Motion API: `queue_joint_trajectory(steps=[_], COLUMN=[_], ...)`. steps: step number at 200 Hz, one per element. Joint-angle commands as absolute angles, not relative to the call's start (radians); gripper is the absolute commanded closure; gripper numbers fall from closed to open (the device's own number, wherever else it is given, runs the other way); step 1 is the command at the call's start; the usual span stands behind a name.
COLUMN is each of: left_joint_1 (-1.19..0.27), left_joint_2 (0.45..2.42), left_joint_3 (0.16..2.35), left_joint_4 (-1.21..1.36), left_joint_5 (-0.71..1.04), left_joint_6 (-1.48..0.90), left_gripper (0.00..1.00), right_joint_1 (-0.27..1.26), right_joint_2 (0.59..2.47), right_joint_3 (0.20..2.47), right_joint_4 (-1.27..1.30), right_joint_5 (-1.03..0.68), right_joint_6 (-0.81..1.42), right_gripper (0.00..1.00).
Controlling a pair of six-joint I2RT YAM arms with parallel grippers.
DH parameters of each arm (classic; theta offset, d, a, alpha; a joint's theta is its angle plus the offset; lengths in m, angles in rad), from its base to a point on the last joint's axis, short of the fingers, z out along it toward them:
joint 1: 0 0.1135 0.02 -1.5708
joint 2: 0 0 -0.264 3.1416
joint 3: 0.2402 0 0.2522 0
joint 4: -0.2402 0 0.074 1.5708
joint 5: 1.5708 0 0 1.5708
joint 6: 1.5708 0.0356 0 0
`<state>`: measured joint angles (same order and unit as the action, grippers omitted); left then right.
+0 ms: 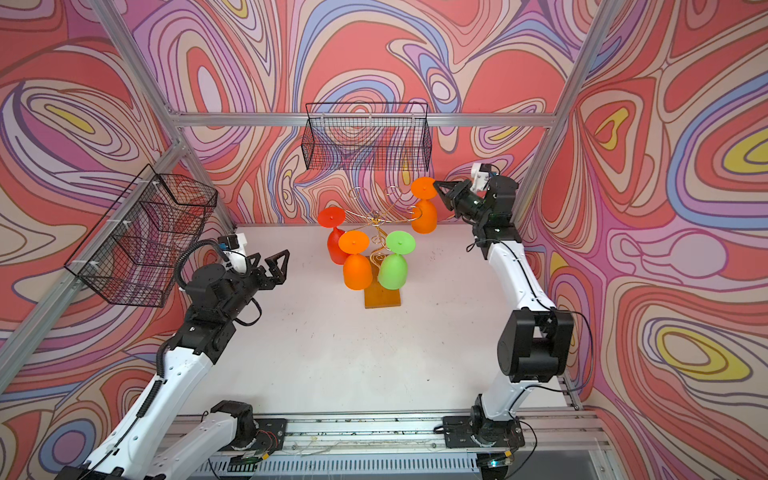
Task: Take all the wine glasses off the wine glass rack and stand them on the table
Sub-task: 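Lift the orange glass up off the rack with the right gripper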
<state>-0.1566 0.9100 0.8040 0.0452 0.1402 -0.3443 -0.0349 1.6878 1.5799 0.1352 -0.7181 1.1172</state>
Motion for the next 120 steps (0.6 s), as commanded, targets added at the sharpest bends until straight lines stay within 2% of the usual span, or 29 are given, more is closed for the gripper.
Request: queue_joint_trajectory(steps=[1, 78, 120], left_joint_1=[-0.161, -0.161, -0.161], left_joint_2=[0.892, 0.879, 0.901], left_joint_3=[0.804, 0.820, 0.862], left_joint_4=[0.041, 0.076, 0.124], left_joint_5=[0.159, 0.221, 0.399], left_joint_6=[-0.336, -0.331, -0.332], left_gripper=[0.08, 0.08, 0.10], right_joint_1=[-0.049, -0.054, -0.054], right_joint_2=[1.597, 1.442, 1.401], right_joint_3=[1.577, 1.625, 1.635], right_joint_4=[0.100, -0.045, 0.044], right_joint_5=[-0.679, -0.610, -0.661], right_joint_6=[1.048, 0.899, 0.952], right_gripper=[1.00, 1.00, 1.00])
